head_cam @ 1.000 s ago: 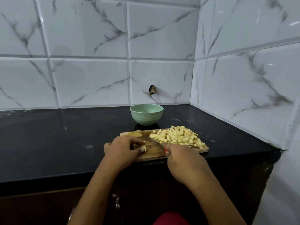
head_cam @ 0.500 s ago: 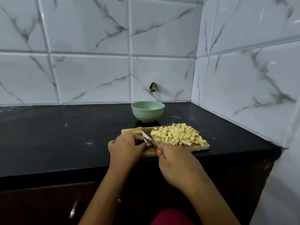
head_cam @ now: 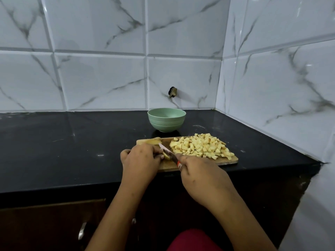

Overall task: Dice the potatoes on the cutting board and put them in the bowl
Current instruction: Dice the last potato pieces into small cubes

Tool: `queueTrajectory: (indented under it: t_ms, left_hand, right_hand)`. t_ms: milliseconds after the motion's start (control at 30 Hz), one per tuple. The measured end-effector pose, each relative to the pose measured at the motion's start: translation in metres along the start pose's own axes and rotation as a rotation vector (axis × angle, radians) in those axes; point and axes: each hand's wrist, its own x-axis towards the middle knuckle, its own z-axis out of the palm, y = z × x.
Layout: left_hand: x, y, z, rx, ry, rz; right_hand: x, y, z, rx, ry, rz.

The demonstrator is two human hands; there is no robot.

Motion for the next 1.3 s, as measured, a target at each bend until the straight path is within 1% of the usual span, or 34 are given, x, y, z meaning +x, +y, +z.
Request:
queueTrajectory:
  t_ms: [133,233,400,533,633,700,833,933,1067,1167,1300]
  left_hand:
    - [0.003,-0.001,-0.002,0.024,-0.026,0.024]
    - [0.005,-0.002,-0.002,0.045,-0.048,0.039]
    - [-0.001,0.000,0.003,0.085,0.017,0.056]
    - [-0.008,-0.001,0.009,0.096,0.066,0.043]
    - [-0.013,0.001,0.011,0.104,0.083,0.049]
    - [-0.016,0.004,0.012,0.109,0.068,0.066]
    - [-0.020,0.005,0.011,0.114,0.063,0.064]
    - [-0.018,0.000,0.012,0.180,0.053,0.047]
    - [-0.017,-0.004,0.014,0.193,0.098,0.038]
    - [-0.015,-0.001,0.011,0.200,0.154,0.022]
    - [0.003,-0.002,0.010,0.233,0.174,0.035]
  right_hand:
    - [0.008,-0.001,0.002,-0.162,0.019,-0.053]
    - [0.014,-0.009,0.005,-0.266,-0.015,-0.088]
    - [0.025,-0.009,0.004,-0.256,-0.042,-0.110]
    - [0.001,-0.004,0.003,-0.302,0.013,-0.130]
    - [-0.017,-0.003,0.003,-0.320,0.010,-0.101]
    - [-0.021,-0.001,0.003,-0.285,0.003,-0.086]
    - [-0.019,0.008,-0.013,-0.128,-0.027,-0.015]
    - [-0.016,0.009,-0.016,-0.121,-0.029,0.003]
    - [-0.015,0.007,-0.012,-0.106,-0.009,-0.014]
    - [-0.016,0.014,-0.016,-0.001,-0.009,0.033]
    - [-0.015,0.027,-0.016,0.160,-0.012,0.066]
